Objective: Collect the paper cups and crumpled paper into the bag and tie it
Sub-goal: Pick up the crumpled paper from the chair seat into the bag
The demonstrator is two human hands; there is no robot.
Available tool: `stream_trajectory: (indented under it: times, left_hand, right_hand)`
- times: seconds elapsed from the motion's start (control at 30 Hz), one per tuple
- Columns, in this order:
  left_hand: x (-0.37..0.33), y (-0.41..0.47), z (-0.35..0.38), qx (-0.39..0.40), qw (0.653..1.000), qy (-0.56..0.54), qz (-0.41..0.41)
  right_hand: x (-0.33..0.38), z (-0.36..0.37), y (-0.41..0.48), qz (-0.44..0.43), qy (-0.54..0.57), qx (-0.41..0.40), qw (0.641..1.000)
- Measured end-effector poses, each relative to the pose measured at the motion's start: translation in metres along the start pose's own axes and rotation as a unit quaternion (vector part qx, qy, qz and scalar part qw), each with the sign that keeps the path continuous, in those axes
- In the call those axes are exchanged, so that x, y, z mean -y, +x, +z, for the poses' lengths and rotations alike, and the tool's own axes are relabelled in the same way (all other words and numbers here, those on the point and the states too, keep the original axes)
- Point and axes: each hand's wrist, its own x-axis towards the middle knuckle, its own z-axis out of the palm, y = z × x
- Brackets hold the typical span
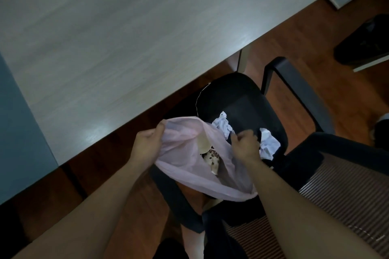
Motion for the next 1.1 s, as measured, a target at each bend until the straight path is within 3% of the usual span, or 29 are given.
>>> stream_trajectory:
  times: [0.33,0.53,0.67,0.73,0.83,0.9,0.93,1.0,1.1]
  left_hand:
    - [-0.010,0.000,0.003,0.086,0.995,-0.053,0.025]
    - [-0.019,-0.013,-0.001,0.106,0.992,-0.062,0.019]
    - [-0.029,-0.024,0.000,0.107,0.992,-0.059,0.018]
    - [-0.036,-0.027,0.005,0.104,0.992,-0.064,0.020]
    - [-0.049,-0.029,0.016,0.121,0.990,-0.066,0.020]
    - [-0.057,-0.029,0.023,0.134,0.989,-0.060,0.019]
    - [-0.061,-0.029,0.027,0.139,0.988,-0.059,0.017]
    - [-0.069,-0.028,0.033,0.148,0.987,-0.066,0.014]
    - [-0.080,-0.028,0.042,0.146,0.987,-0.067,0.022]
  right_hand:
    - [0.010,0.051,0.046,0.012,-0.096,0.035,0.995]
    - [-0.003,0.031,0.044,0.036,0.128,-0.011,0.991]
    - [0.014,-0.020,0.015,-0.019,0.319,-0.055,0.946]
    - [0.022,-0.047,-0.002,-0.045,0.387,0.010,0.921]
    - [0.021,-0.077,-0.020,-0.050,0.489,0.214,0.844]
    - [0.019,-0.088,-0.033,-0.047,0.479,0.334,0.810]
    - [0.017,-0.089,-0.039,-0.044,0.442,0.369,0.817]
    - [0.014,-0.079,-0.047,-0.049,0.314,0.376,0.871]
    - [0.017,-0.053,-0.055,-0.086,0.139,0.275,0.948]
